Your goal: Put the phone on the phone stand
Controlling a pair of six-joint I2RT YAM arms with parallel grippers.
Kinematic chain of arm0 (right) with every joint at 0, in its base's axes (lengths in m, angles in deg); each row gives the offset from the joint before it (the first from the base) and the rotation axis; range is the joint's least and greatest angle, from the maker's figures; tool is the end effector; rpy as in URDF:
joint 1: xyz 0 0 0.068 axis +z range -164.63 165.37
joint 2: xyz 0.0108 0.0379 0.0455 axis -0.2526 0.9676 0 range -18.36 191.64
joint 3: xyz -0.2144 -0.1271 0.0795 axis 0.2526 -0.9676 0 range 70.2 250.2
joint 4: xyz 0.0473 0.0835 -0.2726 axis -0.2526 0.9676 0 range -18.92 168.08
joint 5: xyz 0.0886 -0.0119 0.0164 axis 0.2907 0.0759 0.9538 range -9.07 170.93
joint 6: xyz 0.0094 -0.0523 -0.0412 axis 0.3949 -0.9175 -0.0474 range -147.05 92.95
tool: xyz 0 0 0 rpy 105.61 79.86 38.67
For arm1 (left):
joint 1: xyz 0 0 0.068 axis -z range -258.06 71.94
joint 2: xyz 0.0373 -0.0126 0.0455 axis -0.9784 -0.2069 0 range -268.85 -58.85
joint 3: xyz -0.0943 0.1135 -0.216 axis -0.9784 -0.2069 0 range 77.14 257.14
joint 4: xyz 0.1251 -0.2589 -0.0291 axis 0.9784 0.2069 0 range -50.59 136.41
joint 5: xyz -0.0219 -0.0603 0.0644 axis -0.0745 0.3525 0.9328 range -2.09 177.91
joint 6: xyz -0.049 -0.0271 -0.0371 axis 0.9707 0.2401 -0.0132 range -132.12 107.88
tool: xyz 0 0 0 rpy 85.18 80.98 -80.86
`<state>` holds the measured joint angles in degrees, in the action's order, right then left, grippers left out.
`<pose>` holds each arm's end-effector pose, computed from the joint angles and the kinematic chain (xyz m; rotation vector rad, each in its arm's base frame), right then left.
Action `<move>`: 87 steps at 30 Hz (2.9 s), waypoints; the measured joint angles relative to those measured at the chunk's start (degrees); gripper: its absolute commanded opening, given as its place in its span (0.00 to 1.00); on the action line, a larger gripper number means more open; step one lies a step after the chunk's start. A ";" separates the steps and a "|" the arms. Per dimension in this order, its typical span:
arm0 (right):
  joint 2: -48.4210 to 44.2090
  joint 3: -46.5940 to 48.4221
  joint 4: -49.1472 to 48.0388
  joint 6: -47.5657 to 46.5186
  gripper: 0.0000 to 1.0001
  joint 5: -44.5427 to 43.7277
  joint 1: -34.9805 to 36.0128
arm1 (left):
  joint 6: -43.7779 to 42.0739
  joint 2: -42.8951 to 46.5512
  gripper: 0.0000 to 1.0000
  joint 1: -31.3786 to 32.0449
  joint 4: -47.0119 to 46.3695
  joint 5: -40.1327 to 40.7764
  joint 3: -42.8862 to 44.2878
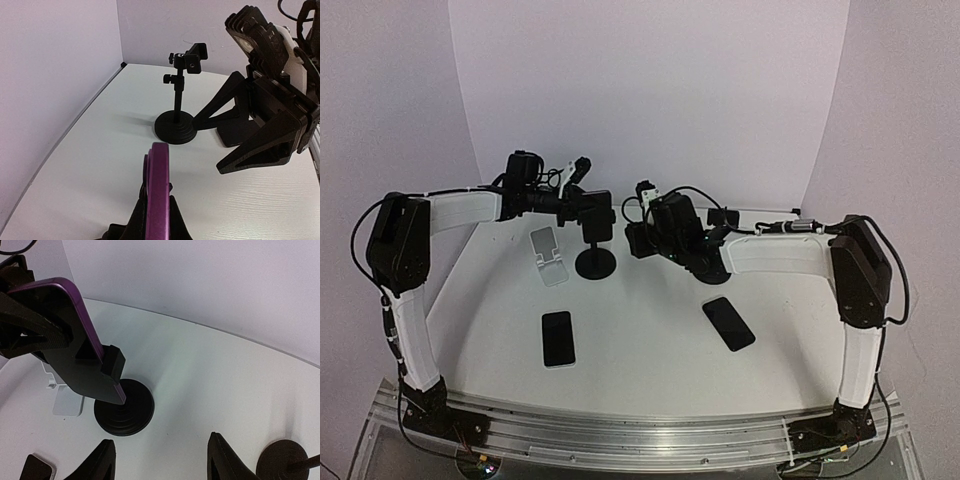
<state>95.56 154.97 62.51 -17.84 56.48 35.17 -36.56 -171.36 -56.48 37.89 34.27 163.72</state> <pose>0.3435 0.3722 0.2198 -0.3887 1.8669 0.2878 0.4358 -0.2188 0.2370 1.2571 1.4436 -0.8904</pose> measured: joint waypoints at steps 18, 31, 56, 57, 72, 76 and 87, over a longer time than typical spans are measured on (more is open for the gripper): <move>-6.63 -2.27 1.00 -1.53 0.60 -2.87 0.00 | -2.74 -7.59 0.03 3.44 3.51 -3.55 10.62; -6.90 -3.21 2.24 -1.55 0.63 -3.61 0.00 | -5.35 -11.72 0.02 3.65 9.49 -5.61 18.10; -8.35 -3.26 2.44 -1.69 0.64 -3.59 0.00 | -2.02 -14.01 0.39 4.04 16.59 -5.76 23.83; -8.47 -3.28 2.44 -1.68 0.64 -3.56 0.00 | -2.10 -14.01 0.39 4.08 16.63 -5.70 23.88; -8.74 -3.32 2.60 -1.65 0.67 -2.18 0.00 | -4.00 -13.92 0.87 3.37 17.52 -6.81 24.05; -8.74 -3.32 2.66 -1.49 0.69 -1.51 0.00 | -4.57 -13.63 0.95 2.84 18.37 -7.14 23.40; -11.14 -2.03 9.57 1.31 0.82 -2.04 -0.09 | -4.49 -5.66 0.99 0.56 17.40 -8.33 17.92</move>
<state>84.42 152.94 72.08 -16.53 54.44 35.08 -41.05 -177.01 -55.92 55.29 25.94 181.64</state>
